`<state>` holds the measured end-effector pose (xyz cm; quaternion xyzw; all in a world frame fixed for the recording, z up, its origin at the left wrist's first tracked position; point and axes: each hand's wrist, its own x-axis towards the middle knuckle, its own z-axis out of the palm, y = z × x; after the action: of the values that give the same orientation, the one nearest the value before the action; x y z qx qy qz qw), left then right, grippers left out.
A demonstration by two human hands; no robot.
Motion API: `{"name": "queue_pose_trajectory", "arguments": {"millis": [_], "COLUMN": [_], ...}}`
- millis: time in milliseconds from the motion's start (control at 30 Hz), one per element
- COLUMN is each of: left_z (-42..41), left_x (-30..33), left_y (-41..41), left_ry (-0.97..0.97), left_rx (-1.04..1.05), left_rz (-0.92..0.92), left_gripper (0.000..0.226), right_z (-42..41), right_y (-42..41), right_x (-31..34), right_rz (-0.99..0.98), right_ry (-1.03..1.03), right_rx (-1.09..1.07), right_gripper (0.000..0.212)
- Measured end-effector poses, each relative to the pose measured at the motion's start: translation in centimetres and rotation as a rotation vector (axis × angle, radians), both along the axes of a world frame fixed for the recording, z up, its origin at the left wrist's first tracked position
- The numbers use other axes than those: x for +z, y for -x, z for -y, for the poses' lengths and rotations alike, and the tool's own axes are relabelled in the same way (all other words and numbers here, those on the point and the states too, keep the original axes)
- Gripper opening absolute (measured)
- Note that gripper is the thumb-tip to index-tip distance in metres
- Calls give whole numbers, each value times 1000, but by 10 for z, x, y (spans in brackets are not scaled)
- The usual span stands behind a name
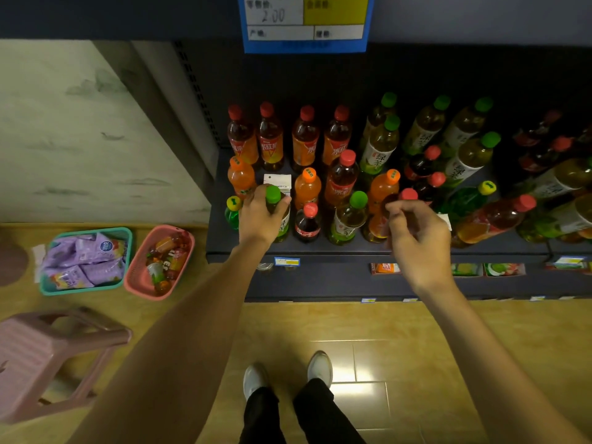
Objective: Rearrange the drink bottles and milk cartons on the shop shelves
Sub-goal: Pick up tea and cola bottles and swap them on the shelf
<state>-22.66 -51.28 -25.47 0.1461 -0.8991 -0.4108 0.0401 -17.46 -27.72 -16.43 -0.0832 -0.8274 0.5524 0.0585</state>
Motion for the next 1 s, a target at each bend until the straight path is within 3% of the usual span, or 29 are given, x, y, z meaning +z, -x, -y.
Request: {"name": "queue_pose_trajectory", "arguments": {"millis": [333,600,733,1000], "left_z": [12,25,29,31], "left_x": [4,37,45,43], "left_y": [-16,-22,-23,-26], "left_ry": [-118,-109,-176,-361], "left_rx": [-37,1,-30,102], "left_rz": [-47,-309,-272,-134], "left_gripper": [36,26,23,27], "right_z": [20,35,47,60], "right_y": [-3,1,7,20], "right_x": [-32,-35,-35,-34], "right_rz": [68,99,103,98], "right_ry": [-34,-82,-101,-191], "right_rx": [35,42,36,-4], "right_gripper": [14,16,14,15]}}
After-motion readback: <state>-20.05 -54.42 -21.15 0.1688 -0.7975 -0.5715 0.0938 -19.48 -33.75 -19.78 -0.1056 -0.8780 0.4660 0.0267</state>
